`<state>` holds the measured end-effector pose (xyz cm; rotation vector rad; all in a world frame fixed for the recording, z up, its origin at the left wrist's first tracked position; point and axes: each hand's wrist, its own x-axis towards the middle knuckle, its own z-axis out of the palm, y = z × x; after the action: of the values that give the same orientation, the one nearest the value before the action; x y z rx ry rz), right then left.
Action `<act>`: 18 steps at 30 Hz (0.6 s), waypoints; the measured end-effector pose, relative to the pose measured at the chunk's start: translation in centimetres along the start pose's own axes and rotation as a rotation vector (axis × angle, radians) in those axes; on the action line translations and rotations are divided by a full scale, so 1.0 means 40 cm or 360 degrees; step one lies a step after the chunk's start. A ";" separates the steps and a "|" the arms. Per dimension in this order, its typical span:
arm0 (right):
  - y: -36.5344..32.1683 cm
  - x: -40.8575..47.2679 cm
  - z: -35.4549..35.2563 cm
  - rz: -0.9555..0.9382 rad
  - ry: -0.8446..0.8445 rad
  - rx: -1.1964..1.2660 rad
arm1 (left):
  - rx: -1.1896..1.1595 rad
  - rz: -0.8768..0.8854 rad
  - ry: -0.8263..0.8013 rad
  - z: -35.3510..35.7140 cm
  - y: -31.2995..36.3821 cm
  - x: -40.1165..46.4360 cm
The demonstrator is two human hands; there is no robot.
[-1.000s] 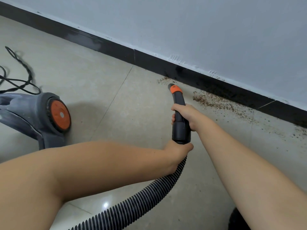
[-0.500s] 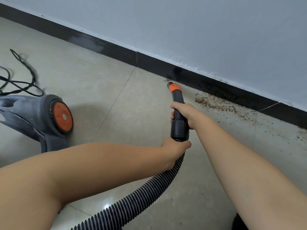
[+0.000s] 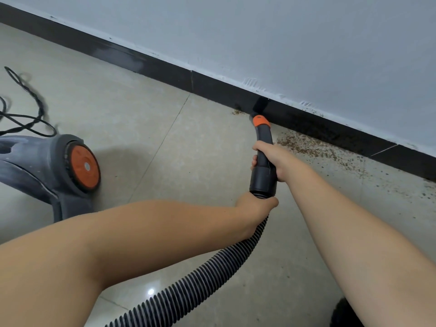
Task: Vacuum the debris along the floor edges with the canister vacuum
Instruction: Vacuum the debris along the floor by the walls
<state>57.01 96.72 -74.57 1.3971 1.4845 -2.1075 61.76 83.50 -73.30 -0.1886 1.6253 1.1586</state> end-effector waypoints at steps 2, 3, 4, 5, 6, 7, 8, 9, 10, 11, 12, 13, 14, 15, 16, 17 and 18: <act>-0.012 0.013 0.032 -0.0030 -0.0036 -0.0056 | -0.0041 0.0013 0.0044 -0.023 0.004 0.008; -0.017 0.019 0.047 -0.0039 -0.0050 -0.0081 | -0.0058 0.0017 0.0065 -0.033 0.006 0.012; -0.022 0.024 0.060 -0.0046 -0.0067 -0.0104 | -0.0076 0.0022 0.0087 -0.042 0.008 0.016; -0.026 0.030 0.071 -0.0053 -0.0085 -0.0123 | -0.0096 0.0024 0.0108 -0.049 0.010 0.019; -0.031 0.035 0.082 -0.0057 -0.0103 -0.0142 | -0.0115 0.0025 0.0127 -0.056 0.012 0.022; -0.035 0.041 0.091 -0.0059 -0.0119 -0.0162 | -0.0130 0.0023 0.0146 -0.061 0.015 0.025; -0.040 0.047 0.100 -0.0059 -0.0134 -0.0181 | -0.0150 0.0019 0.0165 -0.066 0.018 0.028; -0.045 0.052 0.108 -0.0058 -0.0146 -0.0197 | -0.0168 0.0015 0.0184 -0.070 0.022 0.030; -0.050 0.058 0.117 -0.0058 -0.0159 -0.0210 | -0.0185 0.0015 0.0201 -0.074 0.026 0.033; -0.055 0.063 0.127 -0.0060 -0.0174 -0.0222 | -0.0201 0.0019 0.0219 -0.079 0.029 0.036; -0.059 0.069 0.138 -0.0064 -0.0190 -0.0236 | -0.0215 0.0022 0.0238 -0.085 0.033 0.037; -0.065 0.075 0.151 -0.0072 -0.0202 -0.0255 | -0.0237 0.0025 0.0257 -0.093 0.038 0.038; -0.071 0.082 0.166 -0.0085 -0.0212 -0.0279 | -0.0259 0.0025 0.0279 -0.101 0.043 0.040; -0.077 0.088 0.181 -0.0099 -0.0222 -0.0305 | -0.0279 0.0028 0.0306 -0.111 0.048 0.043; -0.083 0.094 0.195 -0.0111 -0.0234 -0.0329 | -0.0291 0.0030 0.0333 -0.121 0.054 0.045; -0.088 0.099 0.210 -0.0120 -0.0247 -0.0346 | -0.0303 0.0035 0.0358 -0.131 0.060 0.048; -0.092 0.102 0.222 -0.0128 -0.0258 -0.0359 | -0.0313 0.0032 0.0380 -0.140 0.063 0.051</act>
<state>47.47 92.54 -75.09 1.0783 1.6754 -1.9712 55.66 81.43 -73.81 -0.4528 1.7204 1.3528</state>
